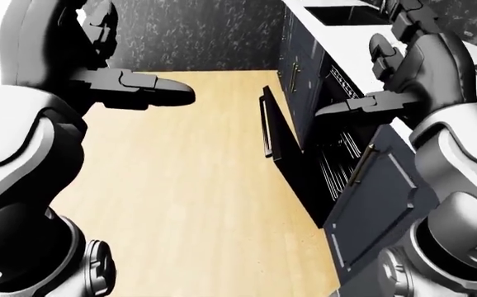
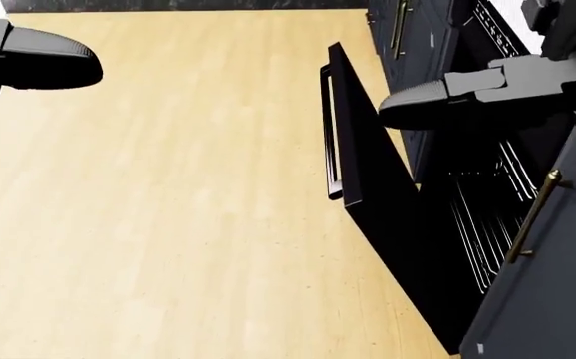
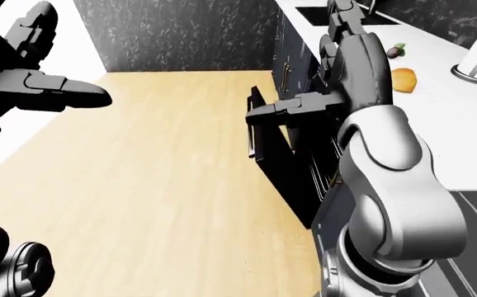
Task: Close the dishwasher door
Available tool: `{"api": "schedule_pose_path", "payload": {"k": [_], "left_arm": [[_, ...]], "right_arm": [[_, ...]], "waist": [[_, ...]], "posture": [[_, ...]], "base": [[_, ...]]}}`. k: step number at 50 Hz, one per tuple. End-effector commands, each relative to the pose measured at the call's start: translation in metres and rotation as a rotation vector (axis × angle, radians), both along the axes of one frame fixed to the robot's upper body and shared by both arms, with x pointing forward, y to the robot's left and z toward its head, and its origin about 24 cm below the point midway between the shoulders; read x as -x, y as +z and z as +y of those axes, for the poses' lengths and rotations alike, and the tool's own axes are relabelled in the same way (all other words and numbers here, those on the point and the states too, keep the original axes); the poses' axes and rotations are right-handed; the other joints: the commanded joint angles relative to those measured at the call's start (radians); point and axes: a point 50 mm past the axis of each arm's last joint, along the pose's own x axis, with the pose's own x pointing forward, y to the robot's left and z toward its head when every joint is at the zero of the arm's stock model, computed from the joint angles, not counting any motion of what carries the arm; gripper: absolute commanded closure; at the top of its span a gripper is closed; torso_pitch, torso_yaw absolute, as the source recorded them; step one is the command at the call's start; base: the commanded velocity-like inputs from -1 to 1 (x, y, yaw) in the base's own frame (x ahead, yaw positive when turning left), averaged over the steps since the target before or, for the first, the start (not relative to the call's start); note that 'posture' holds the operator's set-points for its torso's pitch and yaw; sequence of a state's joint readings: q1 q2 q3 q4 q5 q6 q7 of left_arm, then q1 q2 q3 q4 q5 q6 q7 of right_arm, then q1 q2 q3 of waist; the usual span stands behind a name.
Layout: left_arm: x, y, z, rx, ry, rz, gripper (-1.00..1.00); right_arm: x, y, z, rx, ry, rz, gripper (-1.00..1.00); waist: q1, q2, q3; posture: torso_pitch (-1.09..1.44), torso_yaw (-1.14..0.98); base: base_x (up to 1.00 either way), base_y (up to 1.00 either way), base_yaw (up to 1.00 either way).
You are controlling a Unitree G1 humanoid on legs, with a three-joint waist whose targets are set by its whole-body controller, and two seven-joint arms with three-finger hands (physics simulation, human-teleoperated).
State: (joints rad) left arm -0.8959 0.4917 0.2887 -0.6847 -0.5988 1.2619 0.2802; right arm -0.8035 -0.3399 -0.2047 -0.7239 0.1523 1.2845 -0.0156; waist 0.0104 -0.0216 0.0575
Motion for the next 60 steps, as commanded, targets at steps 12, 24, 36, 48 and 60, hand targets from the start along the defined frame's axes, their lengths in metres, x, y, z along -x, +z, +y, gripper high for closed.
{"api": "schedule_pose_path", "payload": {"k": [12,24,36,48,60], "left_arm": [[0.0053,0.0116,0.0032,0.013,0.023,-0.071,-1.0],[0.0052,0.0118,0.0036,0.012,0.023,-0.07,-1.0],[0.0054,0.0116,0.0026,0.011,0.022,-0.07,-1.0],[0.0055,0.0109,0.003,0.012,0.023,-0.069,-1.0],[0.005,0.0101,0.003,0.011,0.023,-0.068,-1.0]], "right_arm": [[0.0038,0.0106,0.0038,0.011,0.017,-0.071,-1.0],[0.0034,0.0104,0.0043,0.01,0.016,-0.07,-1.0],[0.0036,0.01,0.0042,0.008,0.015,-0.071,-1.0],[0.0029,0.0081,0.005,0.007,0.016,-0.069,-1.0],[0.0021,0.0068,0.0061,0.012,0.017,-0.068,-1.0]], "waist": [[-0.016,0.096,-0.013],[-0.002,-0.014,-0.024],[-0.022,0.126,-0.035],[0.005,-0.006,-0.025],[-0.015,0.047,-0.015]], "posture": [[0.0,0.0],[0.0,0.0],[0.0,0.0],[0.0,0.0],[0.0,0.0]], "base": [[0.21,0.0,0.0],[0.21,0.0,0.0],[0.21,0.0,0.0],[0.21,0.0,0.0],[0.21,0.0,0.0]]}}
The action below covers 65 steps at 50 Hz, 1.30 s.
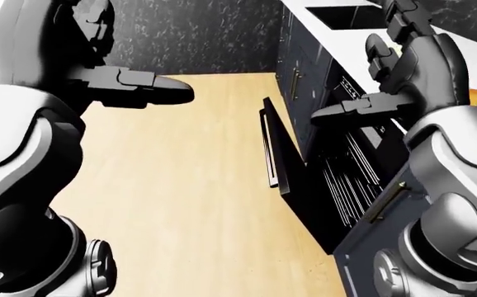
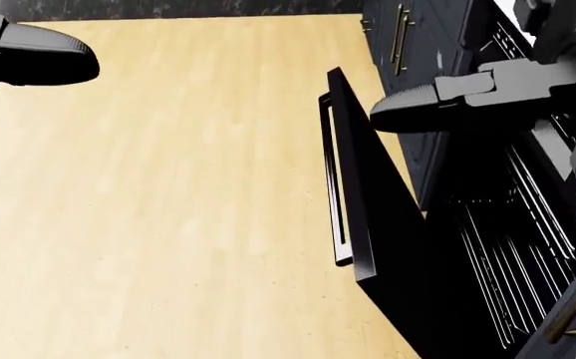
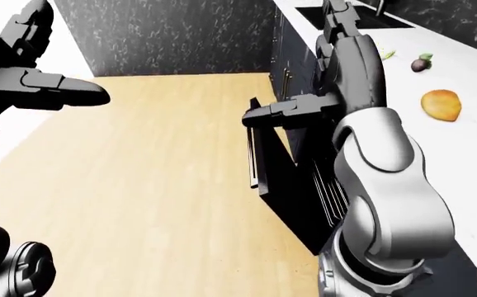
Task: Close the dishwasher door
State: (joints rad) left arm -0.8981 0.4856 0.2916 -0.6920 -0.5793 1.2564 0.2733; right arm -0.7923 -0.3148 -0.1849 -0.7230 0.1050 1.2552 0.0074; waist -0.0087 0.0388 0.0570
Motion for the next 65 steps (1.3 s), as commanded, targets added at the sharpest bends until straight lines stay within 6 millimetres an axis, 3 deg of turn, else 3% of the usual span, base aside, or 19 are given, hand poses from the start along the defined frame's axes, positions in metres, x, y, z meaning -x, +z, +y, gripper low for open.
{"api": "schedule_pose_path", "payload": {"k": [1,2,3,5,13,16,17,19,25,30,31,32,34,35,37,41,42,45,65], "left_arm": [[0.0037,0.0086,0.0026,0.008,0.016,-0.051,-1.0],[0.0035,0.0089,0.0027,0.009,0.016,-0.051,-1.0],[0.0035,0.0091,0.0026,0.009,0.016,-0.051,-1.0],[0.0032,0.0086,0.0025,0.008,0.016,-0.051,-1.0],[0.0039,0.0093,0.0028,0.008,0.016,-0.051,-1.0],[0.0038,0.0086,0.003,0.007,0.016,-0.051,-1.0],[0.004,0.0088,0.0034,0.009,0.016,-0.051,-1.0],[0.004,0.0092,0.0038,0.009,0.017,-0.051,-1.0],[0.0039,0.0075,0.0036,0.008,0.017,-0.049,-1.0],[0.0035,0.0072,0.003,0.007,0.016,-0.049,-1.0],[0.0036,0.0074,0.003,0.007,0.016,-0.049,-1.0],[0.0035,0.0076,0.003,0.007,0.016,-0.049,-1.0],[0.0033,0.0074,0.003,0.006,0.016,-0.049,-1.0],[0.0034,0.0074,0.003,0.006,0.016,-0.049,-1.0],[0.0032,0.0069,0.003,0.007,0.015,-0.048,-1.0],[0.0032,0.0058,0.0026,0.008,0.014,-0.046,-1.0],[0.0032,0.0058,0.0026,0.009,0.014,-0.046,-1.0],[0.0034,0.0055,0.0026,0.009,0.013,-0.046,-1.0],[0.0035,0.0059,0.002,0.008,0.011,-0.045,-1.0]], "right_arm": [[0.003,0.0091,0.0024,0.007,0.009,-0.056,-1.0],[0.003,0.009,0.0026,0.006,0.01,-0.055,-1.0],[0.003,0.0091,0.0028,0.007,0.011,-0.055,-1.0],[0.0027,0.0089,0.0026,0.005,0.011,-0.055,-1.0],[0.0032,0.0099,0.0028,0.006,0.012,-0.055,-1.0],[0.0026,0.0095,0.0038,0.006,0.013,-0.055,-1.0],[0.0028,0.0097,0.004,0.007,0.014,-0.055,-1.0],[0.0024,0.0098,0.004,0.008,0.014,-0.055,-1.0],[0.002,0.0075,0.0041,0.007,0.014,-0.052,-1.0],[0.0021,0.0072,0.0036,0.007,0.013,-0.051,-1.0],[0.0022,0.0071,0.0036,0.007,0.013,-0.051,-1.0],[0.0021,0.007,0.0036,0.007,0.012,-0.051,-1.0],[0.0024,0.0069,0.0039,0.007,0.012,-0.054,-1.0],[0.0023,0.0065,0.0044,0.01,0.015,-0.058,-1.0],[0.0032,0.0068,0.0049,0.016,0.013,-0.063,-1.0],[0.0035,0.007,0.0049,0.014,0.014,-0.065,-1.0],[0.0034,0.0065,0.0053,0.017,0.014,-0.065,-1.0],[0.0018,0.0056,0.0055,0.013,0.014,-0.053,-1.0],[0.0019,0.0065,0.0102,0.027,0.025,-0.059,-1.0]], "waist": [[0.0,0.009,-0.018],[-0.004,0.04,-0.029],[-0.008,0.041,-0.044],[-0.001,0.044,-0.02],[0.018,-0.028,-0.019],[0.025,-0.104,-0.039],[0.016,-0.069,-0.03],[0.018,-0.087,-0.026],[0.01,-0.042,-0.014],[-0.01,0.044,-0.044],[0.004,0.03,-0.028],[-0.002,0.046,-0.021],[0.007,0.032,-0.028],[0.006,0.021,0.0],[0.002,0.005,-0.005],[0.017,-0.078,-0.007],[0.016,-0.035,0.0],[0.012,-0.036,-0.021],[0.003,-0.022,-0.018]], "posture": [[0.0,0.0],[0.0,0.0],[0.0,0.0],[0.0,0.0],[0.0,0.0],[0.0,0.0],[0.0,0.0],[0.0,0.0],[0.0,0.0],[0.0,0.0],[0.0,0.0],[0.0,0.0],[0.0,0.0],[0.0,0.0],[0.0,0.0],[0.0,0.0],[0.0,0.0],[0.0,0.0],[0.0,0.0]], "base": [[0.2,0.0,0.0],[0.2,0.0,0.0],[0.21,0.0,0.0],[0.21,0.0,0.0],[0.21,0.0,0.0],[0.21,0.0,0.0],[0.21,0.0,0.0],[0.21,0.0,0.0],[0.21,0.0,0.0],[0.21,0.0,0.0],[0.22,0.0,0.0],[0.2,0.0,0.0],[0.21,0.0,0.0],[0.0,0.0,0.0],[0.0,0.0,0.0],[0.0,0.0,0.0],[0.0,0.0,0.0],[0.0,0.0,0.0],[0.0,0.0,0.0]]}}
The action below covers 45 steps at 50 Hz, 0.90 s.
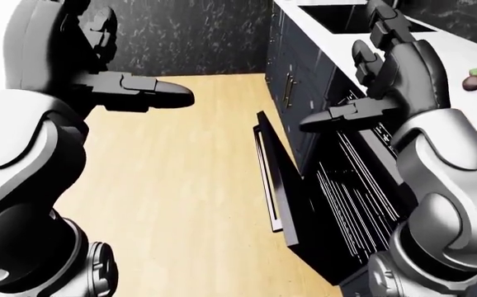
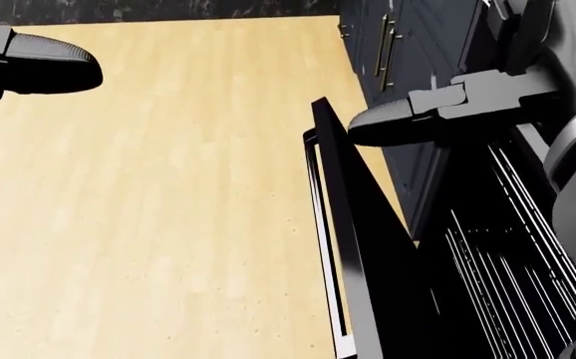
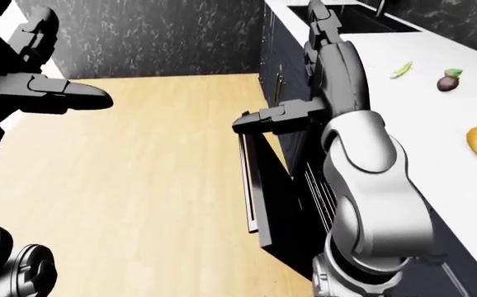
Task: Close the dishwasher door
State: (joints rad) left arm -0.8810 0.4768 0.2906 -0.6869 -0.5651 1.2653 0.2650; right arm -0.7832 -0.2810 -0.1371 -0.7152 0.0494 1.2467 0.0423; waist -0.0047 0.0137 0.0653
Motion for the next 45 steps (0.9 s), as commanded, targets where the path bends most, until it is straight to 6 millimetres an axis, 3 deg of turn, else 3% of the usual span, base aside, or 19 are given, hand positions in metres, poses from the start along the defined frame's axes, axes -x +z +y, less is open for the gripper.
{"api": "schedule_pose_path", "payload": {"k": [1,12,45], "left_arm": [[0.0058,0.0107,0.0011,0.007,0.008,-0.074,-1.0],[0.0092,0.0076,-0.0007,-0.023,-0.007,-0.092,-1.0],[0.012,0.0068,-0.004,-0.027,-0.05,-0.096,-1.0]], "right_arm": [[0.0047,0.0123,0.0002,0.001,-0.003,-0.081,-1.0],[0.0038,0.0105,0.0023,0.006,-0.001,-0.076,-1.0],[0.0045,0.0089,0.0039,0.009,-0.001,-0.076,-1.0]], "waist": [[0.0,0.003,-0.025],[0.004,0.002,-0.019],[0.006,0.002,0.113]], "posture": [[0.0,0.0],[0.02,0.0],[0.35,0.0]], "base": [[0.0,0.0,0.0],[0.0,0.0,0.0],[0.0,0.0,0.0]]}}
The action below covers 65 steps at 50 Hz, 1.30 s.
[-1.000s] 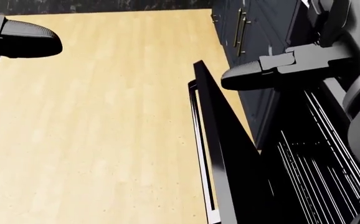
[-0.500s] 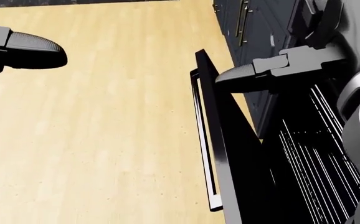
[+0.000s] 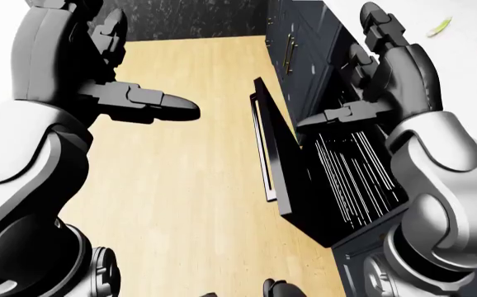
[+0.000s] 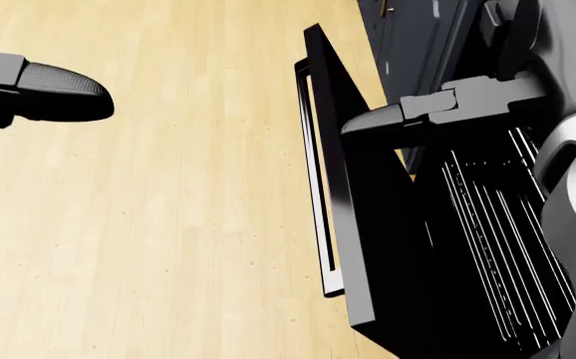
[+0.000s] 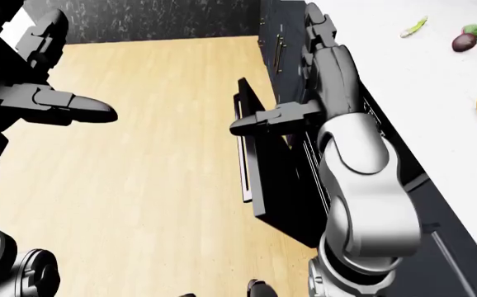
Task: Close the dishwasher door
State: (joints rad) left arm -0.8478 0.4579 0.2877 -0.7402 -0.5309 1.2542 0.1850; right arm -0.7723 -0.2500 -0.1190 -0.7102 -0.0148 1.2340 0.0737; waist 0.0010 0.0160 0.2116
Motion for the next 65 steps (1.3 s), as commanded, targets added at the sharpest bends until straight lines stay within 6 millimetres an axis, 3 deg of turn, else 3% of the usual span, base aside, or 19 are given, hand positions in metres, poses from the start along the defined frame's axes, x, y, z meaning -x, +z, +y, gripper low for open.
{"api": "schedule_pose_path", "payload": {"k": [1,14,25,39,46,52,65], "left_arm": [[0.006,0.011,0.001,0.005,0.007,-0.075,-1.0],[0.004,0.009,0.003,0.018,0.022,-0.055,-1.0],[0.001,0.001,0.004,0.015,0.023,-0.036,-1.0],[0.004,0.002,0.01,0.024,0.032,-0.047,-1.0],[0.007,0.006,0.015,0.03,0.037,-0.055,-1.0],[0.01,0.01,0.018,0.037,0.038,-0.065,-1.0],[0.012,0.013,0.027,0.054,0.054,-0.074,-1.0]], "right_arm": [[0.006,0.013,0.001,0.005,0.002,-0.083,-1.0],[0.009,0.019,0.005,0.013,0.006,-0.092,-1.0],[0.009,0.024,0.019,0.025,0.037,-0.1,-1.0],[-0.008,0.012,0.096,0.093,0.186,-0.074,-1.0],[-0.023,-0.015,0.144,0.128,0.27,-0.016,-1.0],[-0.033,-0.02,0.176,0.135,0.325,0.011,-1.0],[-0.039,-0.099,0.235,0.162,0.419,0.14,-1.0]], "waist": [[0.0,0.0,-0.029],[0.0,-0.004,0.014],[0.001,-0.004,0.028],[-0.007,0.013,0.026],[-0.015,0.028,0.022],[-0.019,0.044,0.025],[-0.027,0.07,0.029]], "posture": [[0.36,0.0],[0.46,0.0],[0.46,0.0],[0.46,0.0],[0.46,0.0],[0.46,0.0],[0.46,0.0]], "base": [[0.0,0.0,0.0],[0.0,0.0,0.0],[0.0,0.0,0.0],[0.0,0.0,0.0],[0.0,0.0,0.0],[0.0,0.0,0.0],[0.0,0.0,0.0]]}}
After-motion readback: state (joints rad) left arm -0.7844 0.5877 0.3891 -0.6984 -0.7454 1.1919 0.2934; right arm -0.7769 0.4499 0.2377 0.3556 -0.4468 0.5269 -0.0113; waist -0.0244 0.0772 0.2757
